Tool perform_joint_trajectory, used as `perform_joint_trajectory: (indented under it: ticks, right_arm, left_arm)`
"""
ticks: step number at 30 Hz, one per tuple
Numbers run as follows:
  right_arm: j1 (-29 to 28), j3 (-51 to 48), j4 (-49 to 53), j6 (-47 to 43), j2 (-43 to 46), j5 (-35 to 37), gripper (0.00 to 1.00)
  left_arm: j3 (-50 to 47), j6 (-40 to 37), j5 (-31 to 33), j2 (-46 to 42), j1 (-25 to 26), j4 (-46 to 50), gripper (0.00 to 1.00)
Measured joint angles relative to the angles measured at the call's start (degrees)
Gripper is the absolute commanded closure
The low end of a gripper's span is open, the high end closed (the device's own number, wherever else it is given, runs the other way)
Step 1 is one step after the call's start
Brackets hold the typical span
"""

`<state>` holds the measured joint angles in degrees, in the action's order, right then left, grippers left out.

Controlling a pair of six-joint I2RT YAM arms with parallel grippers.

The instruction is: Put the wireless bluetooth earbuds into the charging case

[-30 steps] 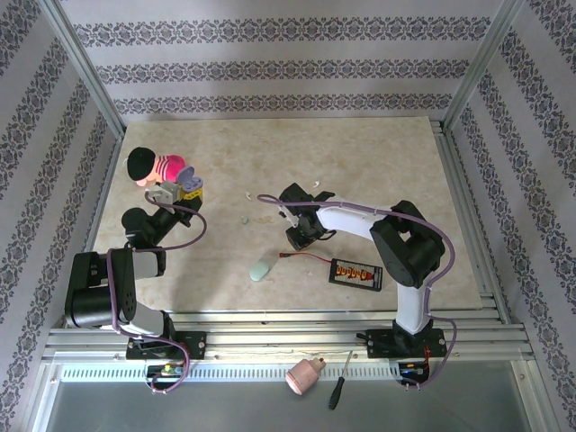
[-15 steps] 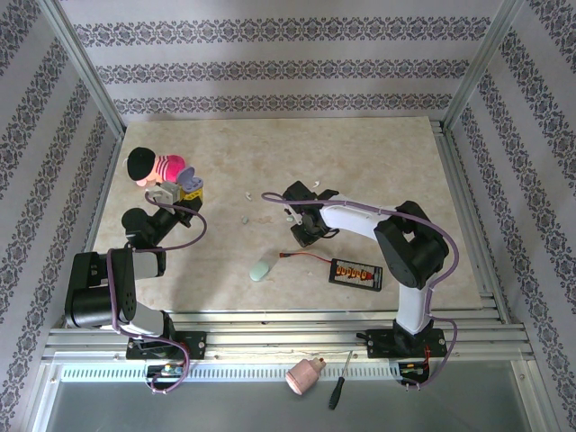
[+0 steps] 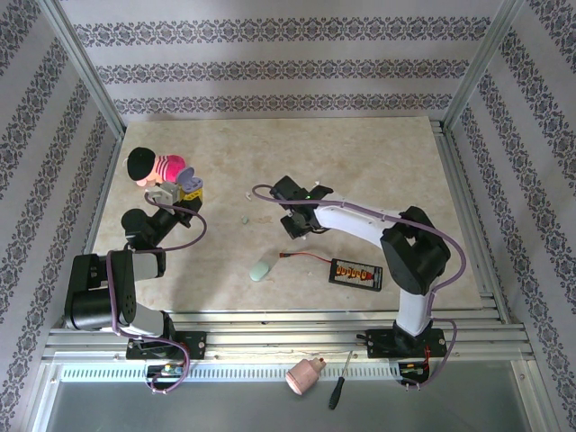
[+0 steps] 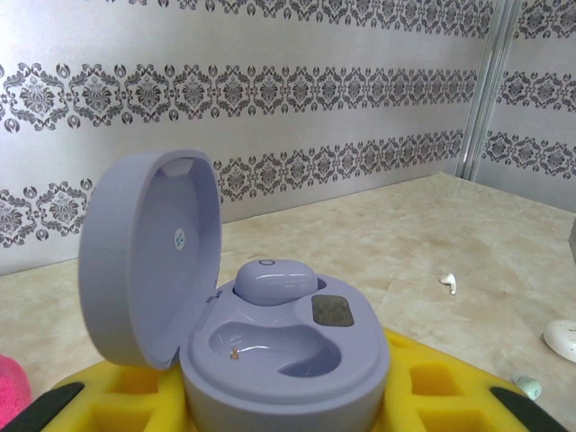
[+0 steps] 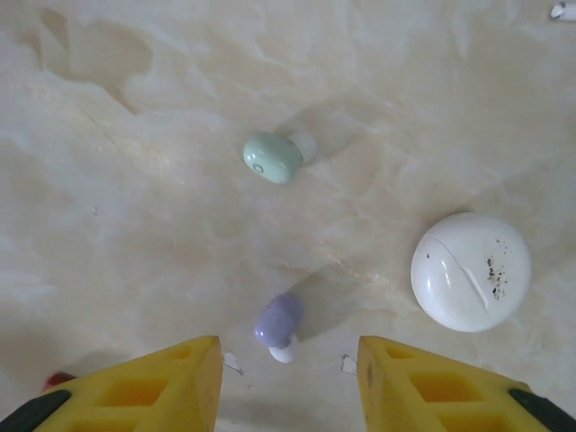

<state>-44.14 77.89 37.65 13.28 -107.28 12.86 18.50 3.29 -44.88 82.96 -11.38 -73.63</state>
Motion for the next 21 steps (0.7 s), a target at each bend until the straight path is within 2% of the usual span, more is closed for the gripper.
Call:
perform_joint_trajectory:
  ticks: [10, 21]
  right_arm:
    - [-2.05, 10.38, 10.16, 8.39, -10.97, 8.61, 0.62]
    - [-5.42, 12.72, 15.17, 10.69, -14.64, 12.85, 0.7]
  left_arm:
    - [0.0, -0.07, 0.2, -0.42, 0.0, 0.57, 0.75]
    - [0.0, -0.26, 0.42, -0.42, 0.0, 1.22, 0.75]
